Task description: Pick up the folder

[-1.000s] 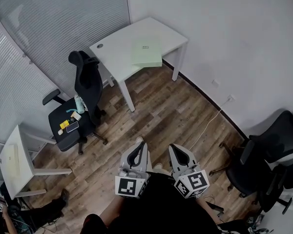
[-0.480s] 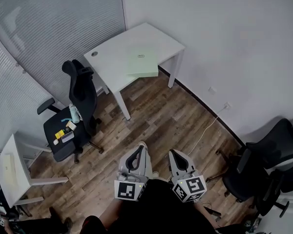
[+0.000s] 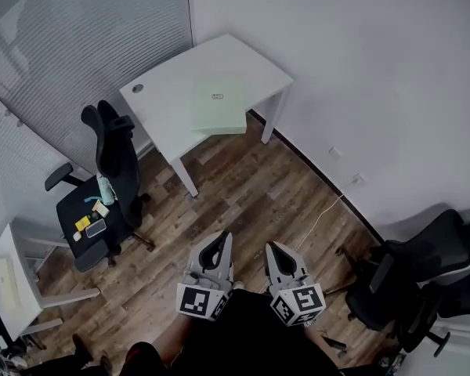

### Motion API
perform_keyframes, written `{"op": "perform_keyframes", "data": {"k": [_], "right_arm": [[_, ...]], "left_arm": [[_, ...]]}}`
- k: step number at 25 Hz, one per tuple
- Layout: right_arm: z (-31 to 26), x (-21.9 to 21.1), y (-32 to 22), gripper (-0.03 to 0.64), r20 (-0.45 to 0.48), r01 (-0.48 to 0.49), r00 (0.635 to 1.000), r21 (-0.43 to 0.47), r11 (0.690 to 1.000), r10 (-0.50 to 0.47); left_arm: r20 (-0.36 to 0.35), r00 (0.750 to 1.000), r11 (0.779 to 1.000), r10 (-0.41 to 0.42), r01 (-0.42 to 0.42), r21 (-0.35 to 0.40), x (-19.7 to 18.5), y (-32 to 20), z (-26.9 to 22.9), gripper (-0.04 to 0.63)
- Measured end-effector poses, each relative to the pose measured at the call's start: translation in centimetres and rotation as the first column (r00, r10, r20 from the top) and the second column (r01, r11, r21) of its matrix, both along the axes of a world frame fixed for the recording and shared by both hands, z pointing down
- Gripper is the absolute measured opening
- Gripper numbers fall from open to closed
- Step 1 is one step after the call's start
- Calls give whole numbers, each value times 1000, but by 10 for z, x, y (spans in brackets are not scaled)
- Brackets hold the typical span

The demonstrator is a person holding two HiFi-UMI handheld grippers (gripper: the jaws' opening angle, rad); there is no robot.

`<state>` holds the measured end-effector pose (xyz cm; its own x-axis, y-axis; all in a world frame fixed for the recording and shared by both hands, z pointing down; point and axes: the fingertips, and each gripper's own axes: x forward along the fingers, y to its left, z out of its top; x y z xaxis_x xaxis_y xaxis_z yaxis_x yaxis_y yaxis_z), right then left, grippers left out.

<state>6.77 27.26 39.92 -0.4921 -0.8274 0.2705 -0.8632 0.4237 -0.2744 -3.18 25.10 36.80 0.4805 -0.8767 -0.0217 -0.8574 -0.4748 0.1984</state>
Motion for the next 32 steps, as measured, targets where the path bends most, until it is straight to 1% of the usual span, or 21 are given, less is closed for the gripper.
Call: {"op": "perform_keyframes", "data": {"k": [3, 7, 14, 20, 26, 32], "right_arm": [[1, 1, -24, -2, -6, 1, 1000, -9, 1000, -1], [1, -8, -52, -1, -6, 18, 1000, -25, 1000, -18], [-3, -34, -96, -2, -11, 53, 999, -24, 998, -53], [-5, -52, -142, -2, 0, 39, 999, -16, 999, -39], [-4, -65, -169, -2, 4, 41, 999, -8, 999, -41], [3, -71, -181, -2, 4, 53, 999, -36, 998, -53]], "left_arm": [[7, 1000, 1000, -4, 4, 17, 0, -23, -3, 5], [-20, 1000, 1000, -19, 19, -20, -7, -55, 2, 5], [3, 999, 999, -35, 35, -23, -23, -104, 0, 5], [7, 1000, 1000, -26, 26, -12, -43, -148, -1, 5], [0, 1000, 1000, -3, 3, 14, -50, -180, -4, 5], [2, 1000, 1000, 3, -3, -12, -49, -192, 4, 5]]}}
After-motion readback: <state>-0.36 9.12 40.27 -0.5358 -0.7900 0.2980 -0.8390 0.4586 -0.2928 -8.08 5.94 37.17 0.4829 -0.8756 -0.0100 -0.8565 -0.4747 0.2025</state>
